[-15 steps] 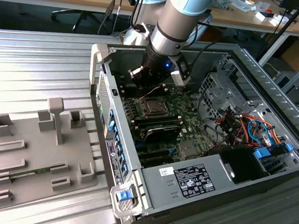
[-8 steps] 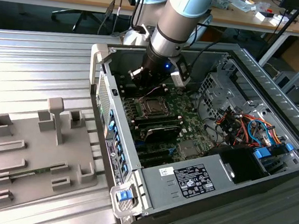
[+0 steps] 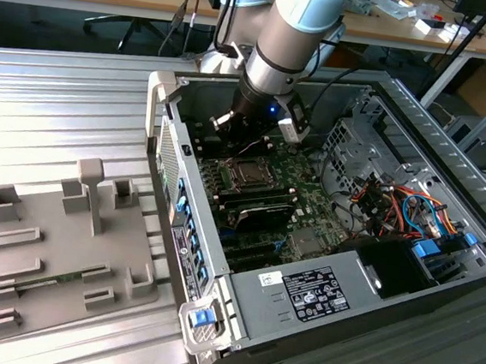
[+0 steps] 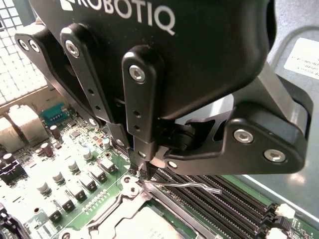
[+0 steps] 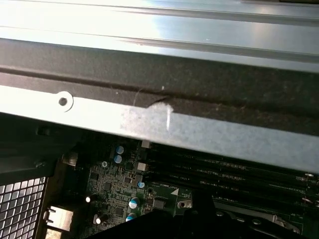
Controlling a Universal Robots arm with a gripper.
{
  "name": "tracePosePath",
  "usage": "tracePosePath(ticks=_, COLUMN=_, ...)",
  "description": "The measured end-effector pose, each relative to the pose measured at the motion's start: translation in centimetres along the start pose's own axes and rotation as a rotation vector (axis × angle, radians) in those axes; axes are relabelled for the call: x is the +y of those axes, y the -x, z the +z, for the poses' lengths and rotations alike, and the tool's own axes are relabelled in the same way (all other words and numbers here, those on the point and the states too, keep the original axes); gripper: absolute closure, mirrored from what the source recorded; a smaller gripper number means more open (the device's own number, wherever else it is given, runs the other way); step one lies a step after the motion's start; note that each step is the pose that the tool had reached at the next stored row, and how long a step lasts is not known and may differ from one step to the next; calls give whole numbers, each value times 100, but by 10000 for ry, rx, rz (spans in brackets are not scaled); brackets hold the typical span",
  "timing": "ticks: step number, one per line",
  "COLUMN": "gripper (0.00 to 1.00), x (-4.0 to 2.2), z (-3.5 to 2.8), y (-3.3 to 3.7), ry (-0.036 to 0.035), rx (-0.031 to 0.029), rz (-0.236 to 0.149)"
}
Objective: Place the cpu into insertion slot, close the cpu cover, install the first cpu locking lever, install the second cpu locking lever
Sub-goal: 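Install the first cpu locking lever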
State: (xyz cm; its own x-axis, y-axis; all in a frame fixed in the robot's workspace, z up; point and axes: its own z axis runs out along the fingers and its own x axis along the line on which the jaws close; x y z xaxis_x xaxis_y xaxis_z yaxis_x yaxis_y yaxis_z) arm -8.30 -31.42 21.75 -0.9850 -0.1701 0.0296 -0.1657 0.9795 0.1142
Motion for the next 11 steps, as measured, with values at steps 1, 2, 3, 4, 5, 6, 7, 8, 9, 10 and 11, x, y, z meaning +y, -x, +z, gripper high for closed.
tracePosePath(ticks=1, gripper=89, x=0, z=4, y=0, ry=0, rx=0, rz=-3)
tracePosePath(ticks=2, gripper=89, x=-1, z=8, y=1, ry=0, rx=1, rz=-6)
tracePosePath(ticks=3, gripper=89, x=-1, z=10, y=1, ry=-1, rx=2, rz=-9)
tracePosePath(ticks=4, gripper=89, x=-2, z=16, y=1, ry=-1, rx=2, rz=-14)
tracePosePath(ticks=5, gripper=89, x=-3, z=21, y=1, ry=-1, rx=3, rz=-16)
tracePosePath(ticks=6, gripper=89, x=-3, z=24, y=1, ry=-2, rx=3, rz=-18)
tracePosePath(ticks=7, gripper=89, x=-3, z=26, y=1, ry=-2, rx=3, rz=-19)
tracePosePath(ticks=8, gripper=89, x=-3, z=29, y=1, ry=-1, rx=3, rz=-19)
tracePosePath(ticks=9, gripper=89, x=-4, z=33, y=1, ry=-1, rx=3, rz=-19)
tracePosePath(ticks=10, gripper=89, x=-4, z=35, y=1, ry=-1, rx=3, rz=-19)
tracePosePath(ticks=11, gripper=89, x=-4, z=37, y=2, ry=-1, rx=3, rz=-20)
